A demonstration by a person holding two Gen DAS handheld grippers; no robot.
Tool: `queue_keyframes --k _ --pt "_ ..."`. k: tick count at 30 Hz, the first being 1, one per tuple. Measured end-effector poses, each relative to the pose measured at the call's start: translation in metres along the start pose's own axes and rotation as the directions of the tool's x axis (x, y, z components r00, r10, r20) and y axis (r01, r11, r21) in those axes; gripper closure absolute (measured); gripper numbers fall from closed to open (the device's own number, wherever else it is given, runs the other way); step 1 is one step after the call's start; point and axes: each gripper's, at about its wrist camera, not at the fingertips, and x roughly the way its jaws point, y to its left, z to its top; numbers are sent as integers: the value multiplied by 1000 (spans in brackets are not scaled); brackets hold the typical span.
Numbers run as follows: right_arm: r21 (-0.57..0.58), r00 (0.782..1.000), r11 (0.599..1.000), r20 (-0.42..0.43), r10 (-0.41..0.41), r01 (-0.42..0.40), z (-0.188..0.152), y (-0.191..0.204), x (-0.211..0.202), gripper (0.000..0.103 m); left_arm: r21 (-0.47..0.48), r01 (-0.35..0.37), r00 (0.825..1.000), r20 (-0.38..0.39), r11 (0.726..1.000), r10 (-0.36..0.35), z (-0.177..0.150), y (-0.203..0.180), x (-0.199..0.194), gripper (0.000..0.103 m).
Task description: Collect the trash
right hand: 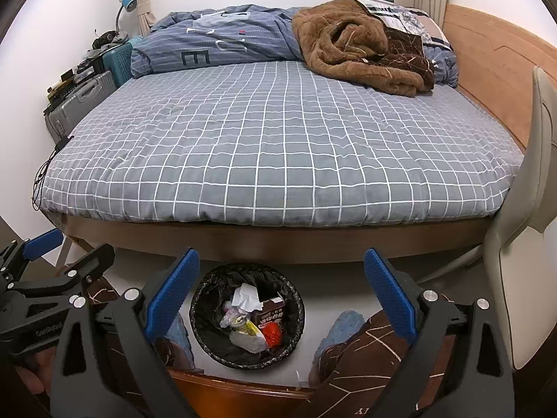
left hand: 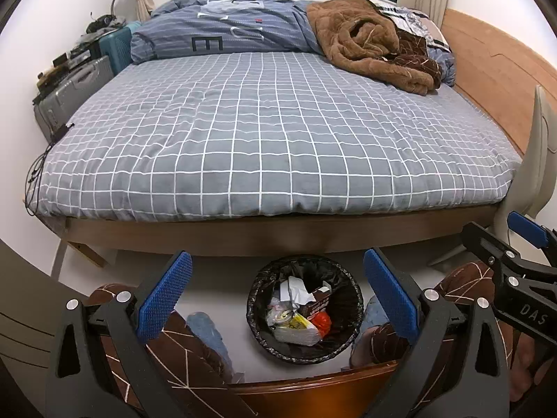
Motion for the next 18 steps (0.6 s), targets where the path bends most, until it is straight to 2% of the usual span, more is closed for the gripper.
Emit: queue_keyframes --k 10,18 --pt "0 1000 1000 -2 -1 1 -1 0 0 11 -8 -29 1000 9 1000 29 1 1 0 6" --pt "1 1000 1000 -2 -1 1 -2 1 0 11 4 -33 999 -12 999 33 1 -3 5 6"
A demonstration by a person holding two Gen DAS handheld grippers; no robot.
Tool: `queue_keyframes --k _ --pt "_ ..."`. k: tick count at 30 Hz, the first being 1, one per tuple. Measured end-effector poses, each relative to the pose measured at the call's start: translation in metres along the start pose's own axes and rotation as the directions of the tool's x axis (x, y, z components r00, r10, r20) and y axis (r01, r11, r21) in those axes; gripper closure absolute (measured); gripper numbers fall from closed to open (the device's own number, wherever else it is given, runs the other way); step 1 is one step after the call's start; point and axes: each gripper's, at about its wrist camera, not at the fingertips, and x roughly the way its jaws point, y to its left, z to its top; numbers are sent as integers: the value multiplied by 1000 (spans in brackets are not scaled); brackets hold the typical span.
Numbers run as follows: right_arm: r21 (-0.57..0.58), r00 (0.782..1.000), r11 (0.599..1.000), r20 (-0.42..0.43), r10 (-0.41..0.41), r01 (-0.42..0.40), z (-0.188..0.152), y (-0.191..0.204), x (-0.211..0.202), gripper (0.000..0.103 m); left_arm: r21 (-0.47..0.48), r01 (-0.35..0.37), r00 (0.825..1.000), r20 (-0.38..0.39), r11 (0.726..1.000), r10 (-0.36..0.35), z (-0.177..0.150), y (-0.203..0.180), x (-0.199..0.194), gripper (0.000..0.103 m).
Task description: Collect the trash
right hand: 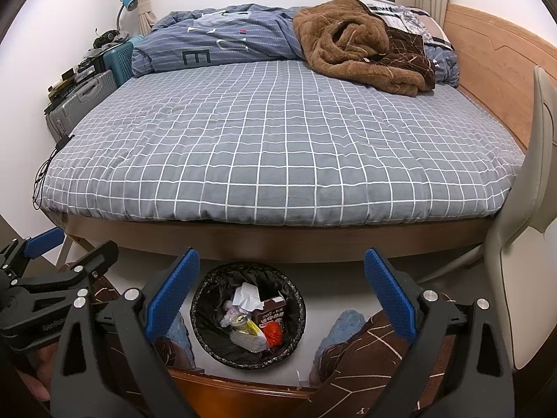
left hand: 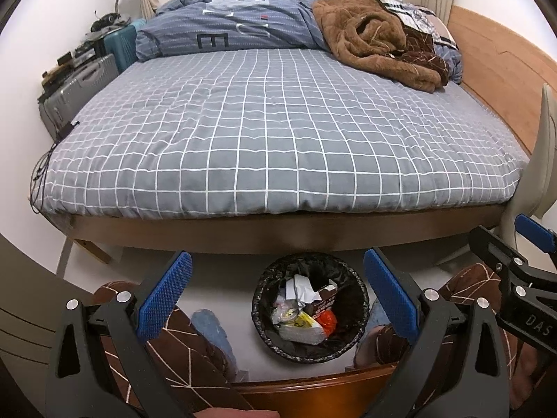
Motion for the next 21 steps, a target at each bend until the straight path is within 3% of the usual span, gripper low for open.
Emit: queue_keyframes --k 21 --pt "3 1000 1000 0 5 -5 -1 2 1 11 11 20 1000 8 1000 -20 1 0 0 6"
